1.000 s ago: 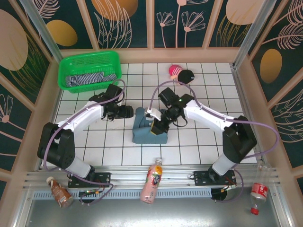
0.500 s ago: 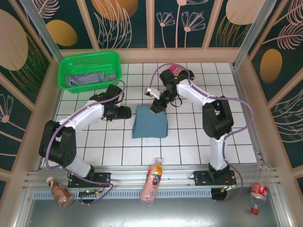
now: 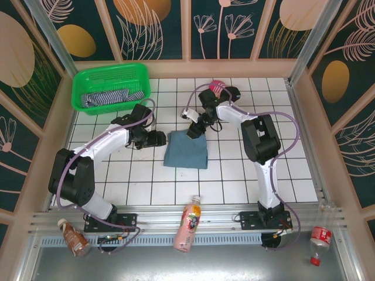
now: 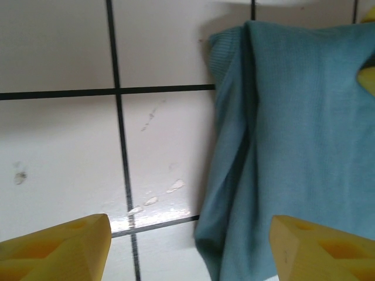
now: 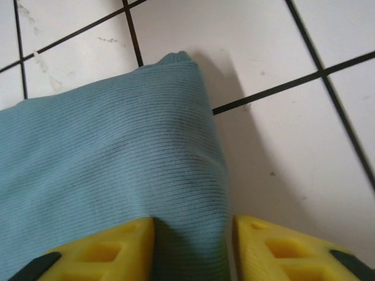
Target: Fold and stack the tank tops
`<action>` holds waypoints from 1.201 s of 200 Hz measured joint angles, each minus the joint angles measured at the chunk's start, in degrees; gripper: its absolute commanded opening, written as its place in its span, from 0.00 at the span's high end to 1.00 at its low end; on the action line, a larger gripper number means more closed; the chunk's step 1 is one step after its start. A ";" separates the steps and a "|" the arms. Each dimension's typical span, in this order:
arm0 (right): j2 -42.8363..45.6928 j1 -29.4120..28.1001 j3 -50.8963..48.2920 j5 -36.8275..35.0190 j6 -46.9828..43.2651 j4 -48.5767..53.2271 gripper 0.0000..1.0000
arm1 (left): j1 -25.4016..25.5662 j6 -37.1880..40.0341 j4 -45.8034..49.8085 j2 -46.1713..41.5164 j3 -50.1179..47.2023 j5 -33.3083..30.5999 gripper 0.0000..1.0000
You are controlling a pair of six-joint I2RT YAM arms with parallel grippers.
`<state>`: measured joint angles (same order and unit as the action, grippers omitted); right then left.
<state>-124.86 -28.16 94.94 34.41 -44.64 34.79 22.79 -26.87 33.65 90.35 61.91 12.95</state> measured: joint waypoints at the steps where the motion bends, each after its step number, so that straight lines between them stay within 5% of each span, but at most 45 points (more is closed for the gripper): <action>1: 0.04 0.00 -0.04 -0.28 0.07 -0.26 0.55 | 0.02 -0.09 -0.11 0.00 0.00 0.20 0.30; 55: 14.71 0.70 -18.10 -10.45 5.97 -15.30 0.46 | 2.45 -5.01 -5.64 0.04 -0.50 5.35 0.37; 122: 41.00 -3.61 -45.16 -11.43 32.83 -33.16 0.51 | 7.76 -7.96 -11.21 6.60 1.66 7.85 0.44; 165: 40.13 -5.55 -53.88 -10.54 46.62 -40.22 0.53 | 7.72 -7.72 -13.33 10.01 1.90 7.39 0.45; 240: 34.14 -6.45 -52.83 -15.47 53.90 -38.38 0.44 | 7.72 -5.27 -11.56 11.08 2.27 3.93 0.41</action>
<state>-90.72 -34.61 42.11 18.94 9.26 -3.60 30.50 -32.14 22.09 101.43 64.18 16.88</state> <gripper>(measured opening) 0.540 0.576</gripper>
